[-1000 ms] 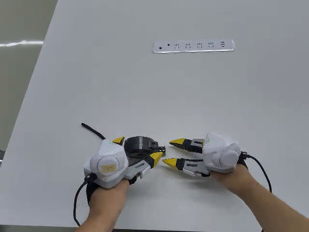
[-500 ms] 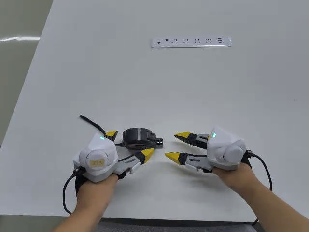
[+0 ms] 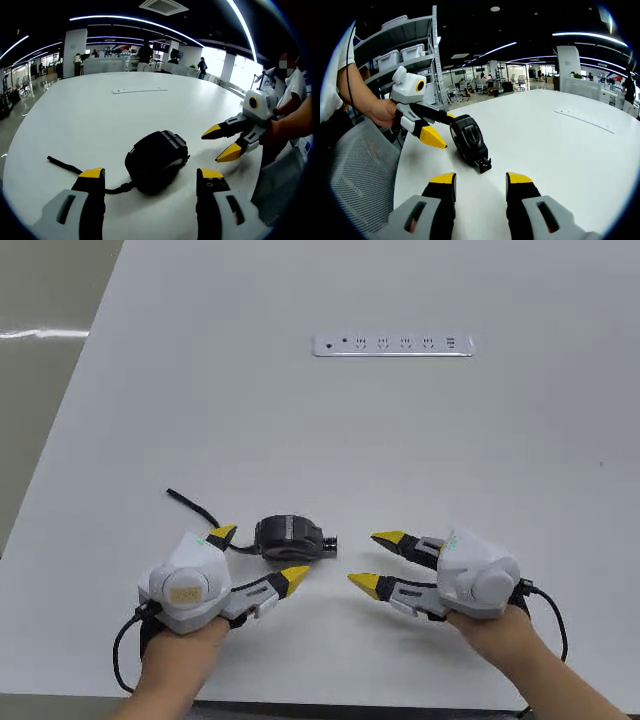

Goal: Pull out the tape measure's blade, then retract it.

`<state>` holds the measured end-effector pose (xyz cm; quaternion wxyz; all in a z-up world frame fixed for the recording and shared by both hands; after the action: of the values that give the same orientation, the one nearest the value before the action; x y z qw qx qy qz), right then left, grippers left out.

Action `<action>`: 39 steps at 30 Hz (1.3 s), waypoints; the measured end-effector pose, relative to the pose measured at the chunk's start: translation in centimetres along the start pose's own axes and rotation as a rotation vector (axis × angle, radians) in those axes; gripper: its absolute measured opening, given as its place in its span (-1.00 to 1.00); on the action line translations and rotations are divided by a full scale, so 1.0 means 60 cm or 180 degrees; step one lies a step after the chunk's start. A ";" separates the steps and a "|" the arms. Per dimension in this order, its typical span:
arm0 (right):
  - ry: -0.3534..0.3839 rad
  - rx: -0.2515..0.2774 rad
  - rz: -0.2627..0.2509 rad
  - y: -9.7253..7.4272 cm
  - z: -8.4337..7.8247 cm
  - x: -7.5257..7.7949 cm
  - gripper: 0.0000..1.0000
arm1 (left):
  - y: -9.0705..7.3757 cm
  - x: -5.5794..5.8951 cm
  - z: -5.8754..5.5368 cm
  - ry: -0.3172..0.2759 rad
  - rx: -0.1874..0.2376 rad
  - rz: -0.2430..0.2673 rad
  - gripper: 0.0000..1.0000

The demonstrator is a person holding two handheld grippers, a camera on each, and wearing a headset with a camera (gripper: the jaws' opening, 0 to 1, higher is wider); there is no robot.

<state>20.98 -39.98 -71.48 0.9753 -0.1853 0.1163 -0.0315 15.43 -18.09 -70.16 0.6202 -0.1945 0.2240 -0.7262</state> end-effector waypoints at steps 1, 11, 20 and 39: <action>0.0004 0.0001 -0.0010 -0.001 0.000 -0.001 -0.21 | -0.001 0.000 0.000 0.0008 0.0002 -0.0007 0.45; 0.0040 0.0045 -0.0152 -0.024 -0.003 -0.015 -0.19 | -0.020 -0.007 -0.011 0.0011 -0.0003 -0.0082 0.46; 0.0108 0.0064 -0.0258 -0.046 -0.009 -0.027 -0.13 | -0.040 -0.005 -0.014 0.0114 0.0019 -0.0213 0.47; 0.0234 0.0015 -0.0421 -0.092 -0.026 -0.044 -0.07 | -0.070 -0.026 -0.038 0.0056 -0.0021 -0.0259 0.48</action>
<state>17.95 -45.36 -70.27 0.9665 -0.1891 0.1394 -0.1030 10.95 -15.80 -69.67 0.5875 -0.1991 0.2237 -0.7518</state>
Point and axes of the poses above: the centre of the closed fingertips' face, and the gripper's own axes: y roughly forward along the fingers, x roughly to its right, z roughly out of its top, the point moved 8 cm from there along -y, roughly backward along the fingers, and after that the axes turned 13 degrees about z, right-handed, at the moved point
